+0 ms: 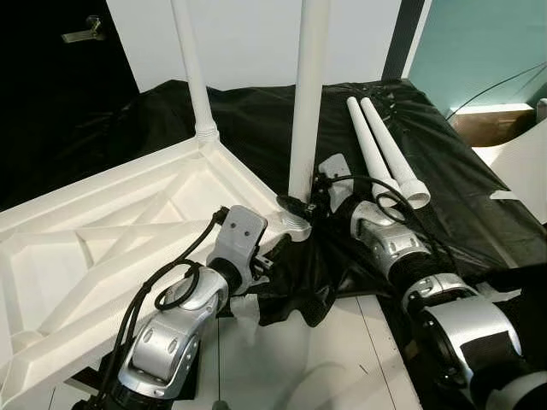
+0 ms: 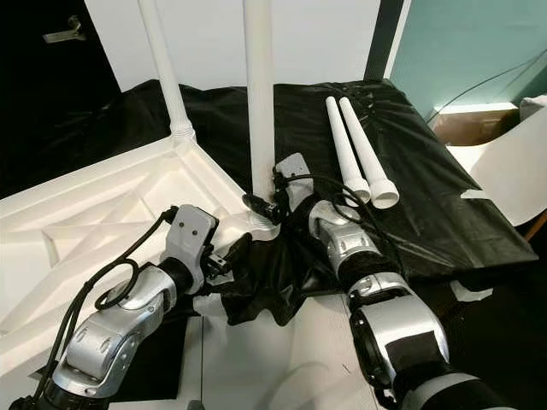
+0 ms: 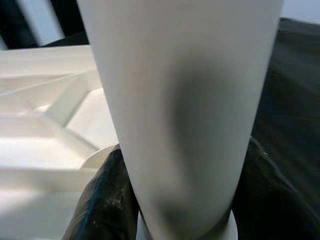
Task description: Building children table
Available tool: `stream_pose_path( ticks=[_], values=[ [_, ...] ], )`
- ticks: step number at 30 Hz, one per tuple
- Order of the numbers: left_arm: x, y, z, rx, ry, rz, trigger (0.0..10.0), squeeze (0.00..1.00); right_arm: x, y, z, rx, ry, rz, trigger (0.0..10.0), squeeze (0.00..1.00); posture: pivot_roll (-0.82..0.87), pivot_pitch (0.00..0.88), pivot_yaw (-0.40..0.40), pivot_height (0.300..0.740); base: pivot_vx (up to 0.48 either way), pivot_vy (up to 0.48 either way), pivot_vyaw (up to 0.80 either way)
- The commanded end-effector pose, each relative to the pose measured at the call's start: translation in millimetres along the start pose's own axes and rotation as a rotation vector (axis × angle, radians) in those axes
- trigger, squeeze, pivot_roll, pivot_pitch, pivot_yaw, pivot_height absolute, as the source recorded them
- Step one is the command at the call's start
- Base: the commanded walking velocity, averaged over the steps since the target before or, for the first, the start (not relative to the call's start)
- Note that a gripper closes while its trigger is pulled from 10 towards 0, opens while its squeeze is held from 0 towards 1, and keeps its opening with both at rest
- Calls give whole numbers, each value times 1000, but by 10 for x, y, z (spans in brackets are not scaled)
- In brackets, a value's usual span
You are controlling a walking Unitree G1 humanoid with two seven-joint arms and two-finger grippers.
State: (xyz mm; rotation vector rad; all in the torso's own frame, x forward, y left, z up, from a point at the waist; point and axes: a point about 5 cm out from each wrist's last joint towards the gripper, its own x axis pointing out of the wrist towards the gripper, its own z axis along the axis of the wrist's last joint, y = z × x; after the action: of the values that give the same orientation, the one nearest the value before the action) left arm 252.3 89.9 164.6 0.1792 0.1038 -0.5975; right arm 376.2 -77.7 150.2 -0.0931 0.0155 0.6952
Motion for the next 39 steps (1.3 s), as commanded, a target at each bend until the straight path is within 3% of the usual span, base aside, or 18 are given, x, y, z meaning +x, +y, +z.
stream_pose_path(
  ticks=[1,10,17,18,20,21,24,25,26,37,38,39],
  values=[
    [17,33,-53,6,17,61,10000,0,-37,9,-186,29,66,-125,0,0,84,11,-22,740,0,0,0],
    [-8,101,-89,5,37,105,10000,0,22,248,-228,93,36,-372,0,0,93,11,-13,740,0,0,0],
    [-12,144,-87,12,39,127,10000,0,35,355,-206,126,4,-388,0,0,105,0,-16,740,0,0,0],
    [-11,149,-84,14,38,129,10000,0,29,356,-185,123,-10,-390,7059,0,105,0,-16,740,0,0,0],
    [-10,151,-84,14,37,131,10000,0,21,351,-173,126,-18,-394,7059,0,107,0,-16,740,0,0,0],
    [-10,150,-84,14,37,132,10000,0,5,330,-163,119,-23,-402,10000,0,108,0,-16,740,0,0,0],
    [-8,138,-86,14,37,130,10000,0,-32,286,-165,119,-27,-399,10000,0,109,0,-16,740,0,0,0],
    [-7,130,-86,16,37,127,10000,0,-57,255,-165,113,-33,-394,10000,90,109,0,-15,740,0,0,0],
    [-6,124,-87,17,38,123,10000,0,-86,211,-161,106,-43,-388,10000,1000,106,0,-14,740,0,0,0],
    [12,102,-90,43,39,100,10000,0,-265,-2,-108,76,-126,-165,10000,1000,102,0,-16,740,0,0,0],
    [11,103,-92,42,40,101,10000,0,-276,-17,-107,65,-121,-124,10000,0,102,0,-16,740,0,0,0],
    [11,104,-93,42,40,102,10000,0,-283,-24,-107,56,-117,-97,10000,0,102,0,-16,740,0,0,0]
  ],
)
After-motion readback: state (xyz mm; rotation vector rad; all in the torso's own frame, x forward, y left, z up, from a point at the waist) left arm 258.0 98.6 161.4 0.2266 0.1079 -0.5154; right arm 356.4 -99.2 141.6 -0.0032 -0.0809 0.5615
